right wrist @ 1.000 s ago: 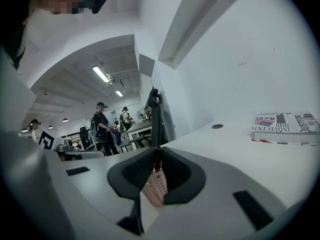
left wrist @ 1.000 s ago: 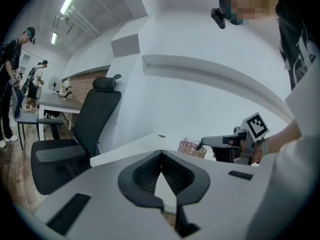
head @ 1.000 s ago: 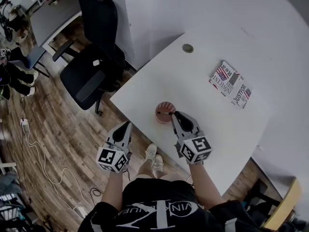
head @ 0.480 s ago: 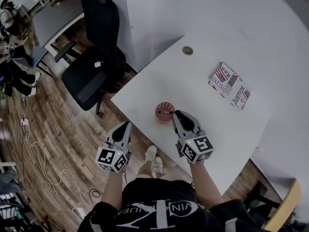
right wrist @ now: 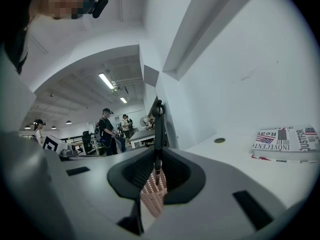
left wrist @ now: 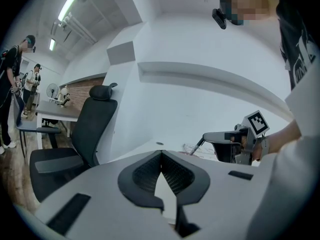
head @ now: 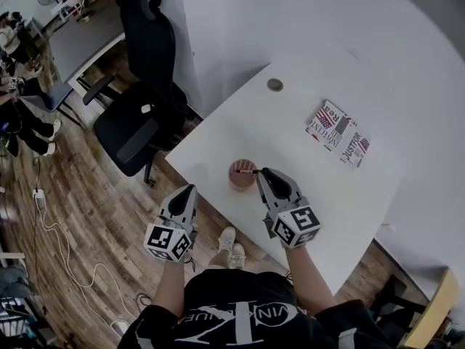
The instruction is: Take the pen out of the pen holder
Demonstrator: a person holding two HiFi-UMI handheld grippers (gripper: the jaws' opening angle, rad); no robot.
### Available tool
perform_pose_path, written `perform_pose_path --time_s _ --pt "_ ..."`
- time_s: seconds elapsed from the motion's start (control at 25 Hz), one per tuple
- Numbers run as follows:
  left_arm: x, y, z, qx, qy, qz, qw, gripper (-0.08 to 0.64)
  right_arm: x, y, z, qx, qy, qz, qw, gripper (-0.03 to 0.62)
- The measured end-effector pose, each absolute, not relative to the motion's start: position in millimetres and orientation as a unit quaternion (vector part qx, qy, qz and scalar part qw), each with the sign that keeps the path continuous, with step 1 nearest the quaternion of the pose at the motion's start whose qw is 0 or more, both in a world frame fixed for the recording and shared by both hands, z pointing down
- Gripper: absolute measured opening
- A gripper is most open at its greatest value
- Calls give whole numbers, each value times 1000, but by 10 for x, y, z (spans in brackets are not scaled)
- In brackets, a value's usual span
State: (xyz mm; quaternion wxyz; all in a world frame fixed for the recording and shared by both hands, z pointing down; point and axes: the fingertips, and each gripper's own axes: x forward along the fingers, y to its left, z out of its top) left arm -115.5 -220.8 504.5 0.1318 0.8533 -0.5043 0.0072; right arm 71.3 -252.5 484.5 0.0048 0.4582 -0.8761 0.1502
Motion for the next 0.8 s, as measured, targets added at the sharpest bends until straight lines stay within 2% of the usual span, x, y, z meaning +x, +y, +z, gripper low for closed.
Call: perform_pose_path --time_s 0.8 --pt "-1158 -2209 4815 853 -510 -3 106 14 949 -2472 4467 474 -872 117 -21 57"
